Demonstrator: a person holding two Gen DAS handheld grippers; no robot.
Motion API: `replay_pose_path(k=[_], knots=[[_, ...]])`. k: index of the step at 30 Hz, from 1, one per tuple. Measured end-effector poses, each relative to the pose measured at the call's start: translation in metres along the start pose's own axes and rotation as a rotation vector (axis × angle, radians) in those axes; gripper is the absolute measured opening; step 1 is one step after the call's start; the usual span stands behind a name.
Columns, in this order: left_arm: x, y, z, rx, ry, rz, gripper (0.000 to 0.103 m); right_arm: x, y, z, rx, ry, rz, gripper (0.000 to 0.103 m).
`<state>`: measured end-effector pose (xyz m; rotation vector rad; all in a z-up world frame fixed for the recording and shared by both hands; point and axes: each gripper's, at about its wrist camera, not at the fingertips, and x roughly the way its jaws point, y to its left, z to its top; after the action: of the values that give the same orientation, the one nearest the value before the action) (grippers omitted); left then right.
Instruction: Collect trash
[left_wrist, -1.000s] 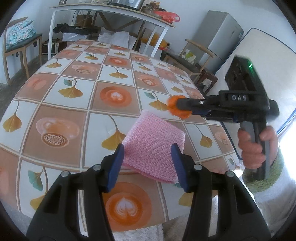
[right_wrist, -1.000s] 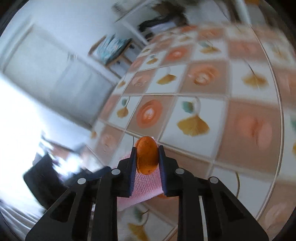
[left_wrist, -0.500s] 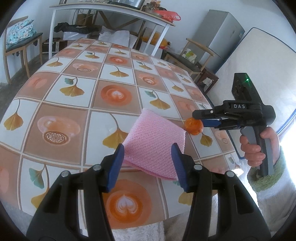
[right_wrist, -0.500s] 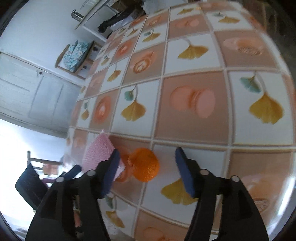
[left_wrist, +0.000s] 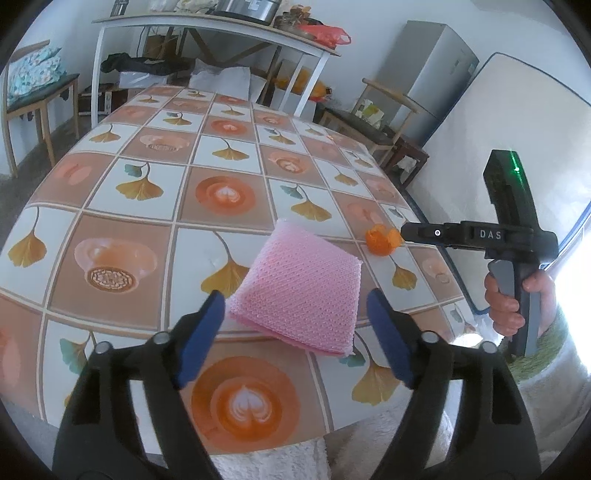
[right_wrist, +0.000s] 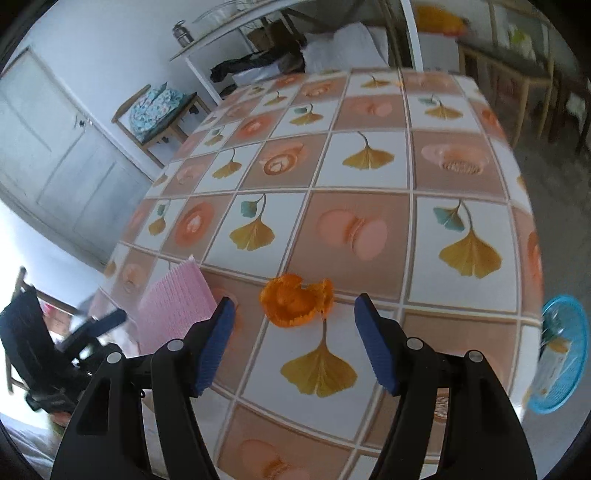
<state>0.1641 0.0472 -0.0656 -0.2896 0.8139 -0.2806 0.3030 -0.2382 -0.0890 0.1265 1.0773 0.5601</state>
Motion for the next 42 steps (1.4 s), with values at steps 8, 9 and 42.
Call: replay_pose_path(k=[8, 9, 42], knots=[[0.016, -0.017, 0.009, 0.116, 0.045, 0.060, 0.088, 0.005, 0.007, -0.006, -0.033, 0.002, -0.010, 0.067], [0.020, -0.019, 0.010, 0.133, 0.055, 0.067, 0.089, 0.005, 0.008, -0.006, -0.044, 0.000, -0.016, 0.067], [0.044, -0.041, 0.013, 0.109, 0.155, 0.174, 0.075, 0.036, 0.032, -0.014, -0.289, -0.043, -0.203, 0.039]])
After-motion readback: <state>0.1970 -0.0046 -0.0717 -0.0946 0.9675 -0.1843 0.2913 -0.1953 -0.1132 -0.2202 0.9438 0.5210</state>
